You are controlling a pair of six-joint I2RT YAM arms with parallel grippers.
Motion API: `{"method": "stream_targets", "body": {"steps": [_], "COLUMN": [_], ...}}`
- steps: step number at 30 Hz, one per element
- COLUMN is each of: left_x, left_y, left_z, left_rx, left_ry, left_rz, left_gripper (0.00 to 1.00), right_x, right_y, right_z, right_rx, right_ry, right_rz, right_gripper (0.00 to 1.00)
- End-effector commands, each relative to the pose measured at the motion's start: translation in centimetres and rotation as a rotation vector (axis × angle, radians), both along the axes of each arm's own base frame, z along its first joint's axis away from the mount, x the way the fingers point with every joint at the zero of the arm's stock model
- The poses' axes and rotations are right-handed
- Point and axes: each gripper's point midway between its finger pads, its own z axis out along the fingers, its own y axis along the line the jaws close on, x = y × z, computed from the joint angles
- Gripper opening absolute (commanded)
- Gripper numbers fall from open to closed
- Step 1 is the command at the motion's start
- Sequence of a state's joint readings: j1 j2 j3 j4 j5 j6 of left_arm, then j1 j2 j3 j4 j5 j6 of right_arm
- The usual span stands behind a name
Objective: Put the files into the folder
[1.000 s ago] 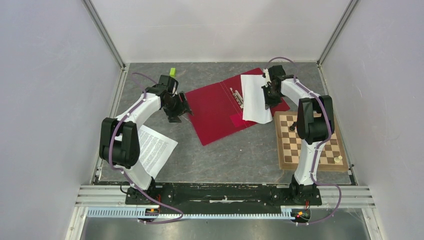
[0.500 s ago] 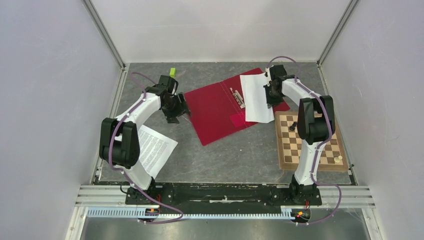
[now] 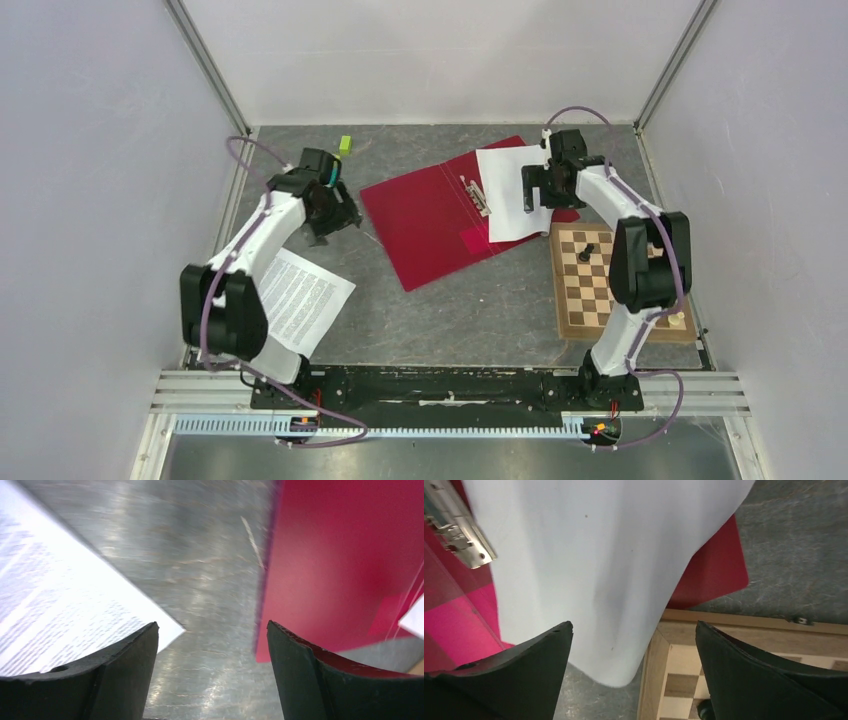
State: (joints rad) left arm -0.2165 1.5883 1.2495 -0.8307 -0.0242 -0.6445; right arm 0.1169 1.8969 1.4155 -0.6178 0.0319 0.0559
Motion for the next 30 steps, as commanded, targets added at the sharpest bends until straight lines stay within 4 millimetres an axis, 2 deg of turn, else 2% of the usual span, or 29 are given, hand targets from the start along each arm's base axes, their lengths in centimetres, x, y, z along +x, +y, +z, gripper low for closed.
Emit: {"method": "stream_targets", "body": {"steps": [1, 2, 5, 7, 10, 12, 15, 19, 22, 26, 30], "left_x": [-2.8, -3.8, -7.2, -9.3, -11.4, -12.8, -13.9, -14.3, -15.3, -16.7, -17.3], "left_y": [8.7, 10.2, 14.9, 17.0, 19.4, 20.7, 21.2, 20.8, 21.4, 22.3, 22.5], "left_z": [3.7, 3.7, 2.7, 1.7, 0.3, -0.8, -2.7, -4.8, -5.0, -4.7, -5.9], "left_rx": [0.212, 0.231, 0.259, 0.235, 0.156, 0.104, 0.051, -0.050, -0.002, 0.075, 0.089], "left_ry": [-0.078, -0.074, -0.019, 0.010, -0.026, -0.050, -0.025, -0.026, -0.006, 0.014, 0.063], "left_rz": [0.335, 0.402, 0.589, 0.683, 0.796, 0.878, 0.941, 1.009, 1.020, 1.098, 1.130], "left_gripper": [0.88, 0.90, 0.93, 0.94, 0.93, 0.93, 0.93, 0.93, 0.93, 0.93, 0.93], "right_x": [1.2, 1.0, -0.5, -2.2, -4.9, -6.5, -9.0, -11.6, -13.1, -13.5, -13.0], "right_y": [4.2, 6.3, 14.5, 21.2, 29.1, 33.9, 40.3, 46.5, 49.6, 52.1, 53.4], "right_z": [7.3, 8.2, 9.9, 10.7, 11.3, 10.9, 10.2, 7.8, 6.0, 3.9, 2.9], "right_rx": [0.051, 0.071, 0.194, 0.331, 0.429, 0.459, 0.500, 0.539, 0.550, 0.557, 0.572], "right_ry": [-0.253, -0.287, -0.358, -0.397, -0.422, -0.413, -0.402, -0.378, -0.362, -0.375, -0.402], "right_rz": [0.059, 0.106, 0.292, 0.452, 0.639, 0.749, 0.878, 0.999, 1.051, 1.037, 0.994], "right_gripper": [0.98, 0.98, 0.98, 0.98, 0.98, 0.98, 0.98, 0.98, 0.98, 0.98, 0.98]}}
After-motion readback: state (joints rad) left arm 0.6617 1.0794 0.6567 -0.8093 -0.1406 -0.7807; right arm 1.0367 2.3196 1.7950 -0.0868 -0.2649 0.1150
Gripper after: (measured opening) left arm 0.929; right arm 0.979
